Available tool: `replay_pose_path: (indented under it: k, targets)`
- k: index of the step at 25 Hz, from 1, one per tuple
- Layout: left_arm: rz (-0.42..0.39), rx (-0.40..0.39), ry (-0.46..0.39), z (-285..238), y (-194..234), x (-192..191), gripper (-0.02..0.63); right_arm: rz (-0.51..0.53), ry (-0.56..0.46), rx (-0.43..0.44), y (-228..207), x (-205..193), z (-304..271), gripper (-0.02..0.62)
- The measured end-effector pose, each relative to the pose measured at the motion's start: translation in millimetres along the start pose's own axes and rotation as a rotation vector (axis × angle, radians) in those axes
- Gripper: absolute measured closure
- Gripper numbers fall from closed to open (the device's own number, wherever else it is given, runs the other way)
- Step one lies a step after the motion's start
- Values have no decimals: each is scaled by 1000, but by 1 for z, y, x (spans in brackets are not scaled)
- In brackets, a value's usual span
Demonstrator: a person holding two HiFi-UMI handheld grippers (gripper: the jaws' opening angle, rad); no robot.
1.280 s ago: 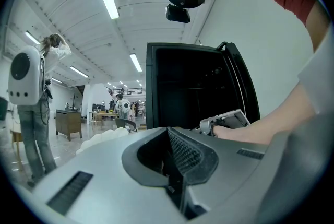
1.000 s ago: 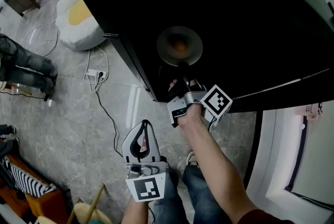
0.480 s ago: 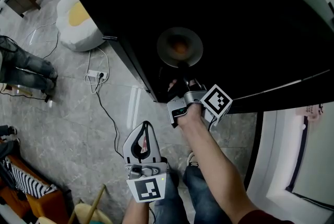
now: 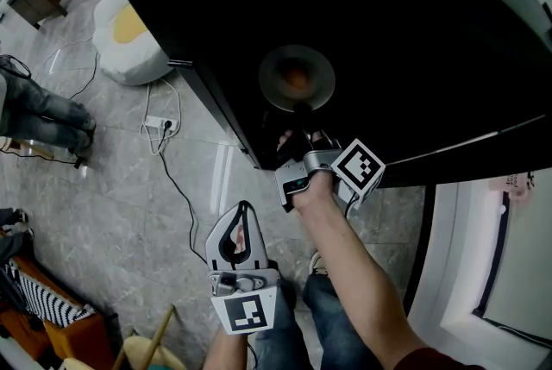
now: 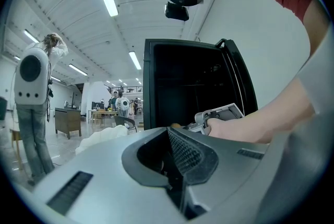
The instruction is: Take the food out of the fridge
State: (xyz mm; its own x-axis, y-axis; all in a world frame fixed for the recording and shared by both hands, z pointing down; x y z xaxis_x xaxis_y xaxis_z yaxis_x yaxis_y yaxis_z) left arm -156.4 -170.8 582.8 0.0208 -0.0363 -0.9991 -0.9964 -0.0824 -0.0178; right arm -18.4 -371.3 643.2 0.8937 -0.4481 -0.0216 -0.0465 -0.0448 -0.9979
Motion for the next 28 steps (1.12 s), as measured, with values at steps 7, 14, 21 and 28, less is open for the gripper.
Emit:
replay_pose_path:
  k: [7,14,21,28]
  targets:
    - [-3,1,-5,-1,1,0,592,-31,-7,-3,-4,0,0,560]
    - [6,4,-3,-3,2,0,592,-23,-10,11,-1,-1,0,561]
    - [7,7,-6,-5,3,1,592,-14,-7,14,-2,0,-1,563]
    - [7,10,-4,-8,5,-1,592,-1,1,23,-5,-1,1,566]
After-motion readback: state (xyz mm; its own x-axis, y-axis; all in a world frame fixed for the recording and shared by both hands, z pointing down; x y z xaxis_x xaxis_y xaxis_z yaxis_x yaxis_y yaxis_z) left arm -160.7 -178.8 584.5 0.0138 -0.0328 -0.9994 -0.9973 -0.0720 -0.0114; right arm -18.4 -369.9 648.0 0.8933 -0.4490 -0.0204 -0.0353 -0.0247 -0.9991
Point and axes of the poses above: the fingertips, and each gripper's own axes: z backward along the fingers, y to its left, x out of its top, the point moved 9 cm from there along z, backward along the fingers, and after that the axes turned 3 degrees about -y, right-handed, at the moved point
